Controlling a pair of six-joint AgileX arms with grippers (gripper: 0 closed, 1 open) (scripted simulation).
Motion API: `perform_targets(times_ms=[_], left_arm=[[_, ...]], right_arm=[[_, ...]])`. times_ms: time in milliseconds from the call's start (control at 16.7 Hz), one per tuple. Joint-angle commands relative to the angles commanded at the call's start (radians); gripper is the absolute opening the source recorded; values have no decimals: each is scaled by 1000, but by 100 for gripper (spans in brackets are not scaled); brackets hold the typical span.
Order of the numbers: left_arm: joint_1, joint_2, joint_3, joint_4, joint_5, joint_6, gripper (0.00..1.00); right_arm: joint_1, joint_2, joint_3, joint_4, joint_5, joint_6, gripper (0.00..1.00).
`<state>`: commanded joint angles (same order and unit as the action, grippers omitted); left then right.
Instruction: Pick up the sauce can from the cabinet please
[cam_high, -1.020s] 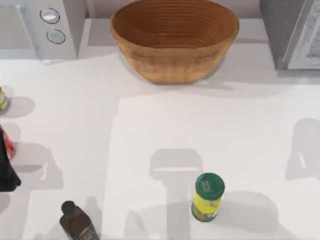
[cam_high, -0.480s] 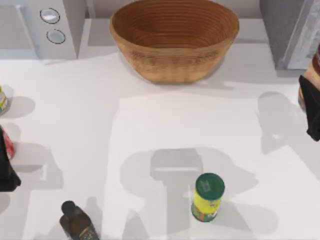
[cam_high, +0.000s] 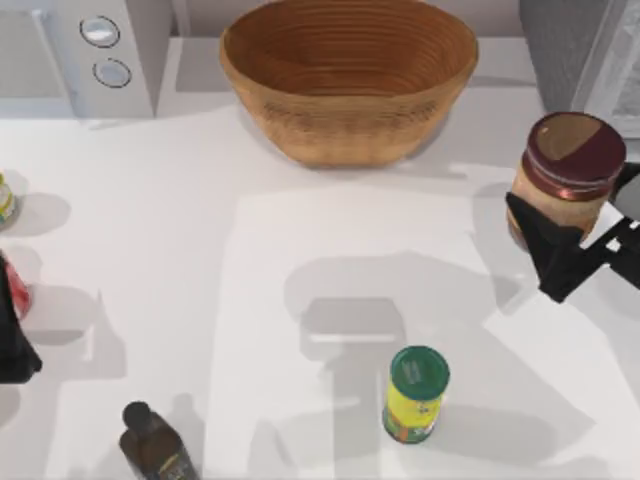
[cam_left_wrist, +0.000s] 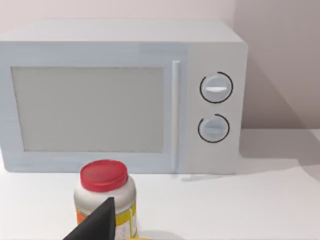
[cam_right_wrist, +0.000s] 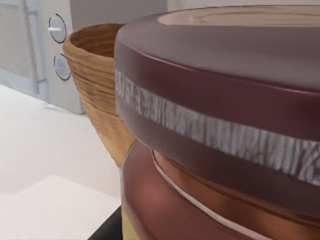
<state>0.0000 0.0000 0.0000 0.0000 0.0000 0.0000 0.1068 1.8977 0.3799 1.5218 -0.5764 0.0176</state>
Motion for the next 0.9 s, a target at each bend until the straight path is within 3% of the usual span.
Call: perform_targets(times_ms=[300,900], left_arm=[[0,0,0,0,0,0,100],[0,0,0,0,0,0,100]], right_arm=[[8,159,37,128,-48,0,0],[48,226,116,116,-6,0,0]])
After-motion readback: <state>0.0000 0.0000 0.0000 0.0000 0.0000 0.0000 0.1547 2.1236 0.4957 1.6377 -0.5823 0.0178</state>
